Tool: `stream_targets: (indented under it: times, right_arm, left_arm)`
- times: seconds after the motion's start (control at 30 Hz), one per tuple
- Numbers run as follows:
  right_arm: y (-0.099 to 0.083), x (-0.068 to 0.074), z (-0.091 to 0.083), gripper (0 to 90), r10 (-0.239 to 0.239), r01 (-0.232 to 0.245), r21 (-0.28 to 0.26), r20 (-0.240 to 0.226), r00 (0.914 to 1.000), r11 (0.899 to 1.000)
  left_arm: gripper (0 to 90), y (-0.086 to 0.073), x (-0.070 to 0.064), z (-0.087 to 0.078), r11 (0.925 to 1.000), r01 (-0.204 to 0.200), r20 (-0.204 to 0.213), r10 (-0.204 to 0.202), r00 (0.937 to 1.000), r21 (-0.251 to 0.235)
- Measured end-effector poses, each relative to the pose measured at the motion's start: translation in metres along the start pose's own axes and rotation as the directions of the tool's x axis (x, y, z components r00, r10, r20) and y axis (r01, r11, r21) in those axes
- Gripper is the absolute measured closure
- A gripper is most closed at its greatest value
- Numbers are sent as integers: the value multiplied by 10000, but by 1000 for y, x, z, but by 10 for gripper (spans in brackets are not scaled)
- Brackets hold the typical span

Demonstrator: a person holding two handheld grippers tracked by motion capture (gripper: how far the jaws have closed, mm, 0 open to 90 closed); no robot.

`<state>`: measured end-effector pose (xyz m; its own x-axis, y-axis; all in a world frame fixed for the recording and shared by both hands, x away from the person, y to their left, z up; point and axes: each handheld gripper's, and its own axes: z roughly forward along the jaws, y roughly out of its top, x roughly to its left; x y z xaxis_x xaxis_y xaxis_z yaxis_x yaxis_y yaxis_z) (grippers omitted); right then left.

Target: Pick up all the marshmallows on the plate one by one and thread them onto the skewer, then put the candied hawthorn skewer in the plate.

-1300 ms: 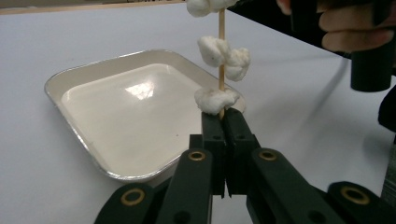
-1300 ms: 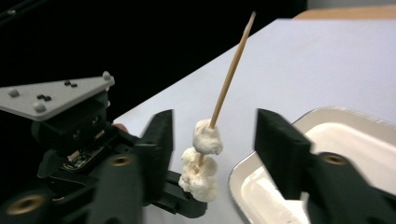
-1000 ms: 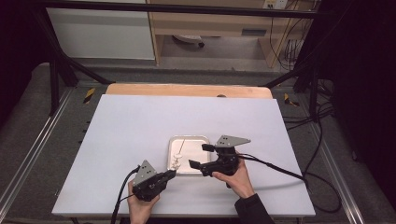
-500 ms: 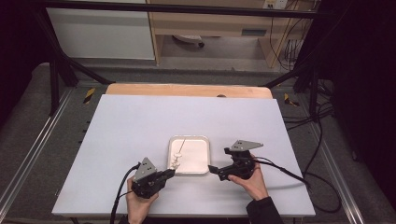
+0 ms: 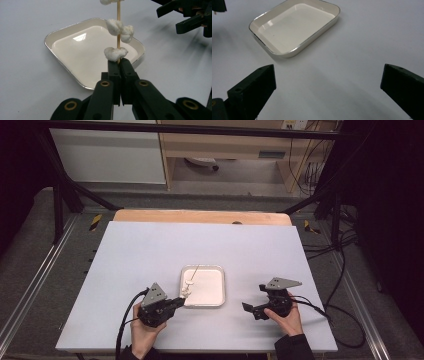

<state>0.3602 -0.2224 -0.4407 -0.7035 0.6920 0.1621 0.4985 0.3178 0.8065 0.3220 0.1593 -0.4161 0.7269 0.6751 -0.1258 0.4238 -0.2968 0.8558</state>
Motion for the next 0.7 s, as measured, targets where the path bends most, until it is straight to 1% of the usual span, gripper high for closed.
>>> stream_targets:
  times: [0.03, 0.07, 0.1, 0.13, 0.3, 0.43, 0.7]
  right_arm:
    - [0, 0, 0, 8, 0, 0, 0, 0, 10000, 10000]
    - [-4, -1, -1, 8, -43, 40, 148, 181, 9998, 9999]
    - [-5, -1, -2, 8, -143, 139, 177, 239, 9996, 9997]
    - [-7, -2, -2, 8, -149, 144, 191, 260, 9996, 9997]
    - [-11, -5, -7, 8, -52, 47, 187, 286, 9996, 9998]
    - [-13, -6, -10, 8, -67, 57, 218, 449, 9990, 9997]
    - [-13, -7, -10, 8, -154, 140, 281, 497, 9986, 9995]
  left_arm:
    - [883, 0, 0, 0, 10000, 0, 0, 0, 10000, 0]
    - [883, 4, 1, -2, 9999, -46, 26, 46, 10000, 96]
    - [883, 4, 1, -2, 9999, -46, 26, 46, 10000, 96]
    - [883, 8, 2, -3, 9998, -71, 1, 71, 10000, 164]
    - [883, 15, 5, -3, 9992, -42, -16, 43, 10000, 399]
    - [883, 21, 7, 1, 9984, 0, 1, 0, 10000, 565]
    - [883, 35, 11, 12, 9949, -39, 23, 37, 10000, 1005]
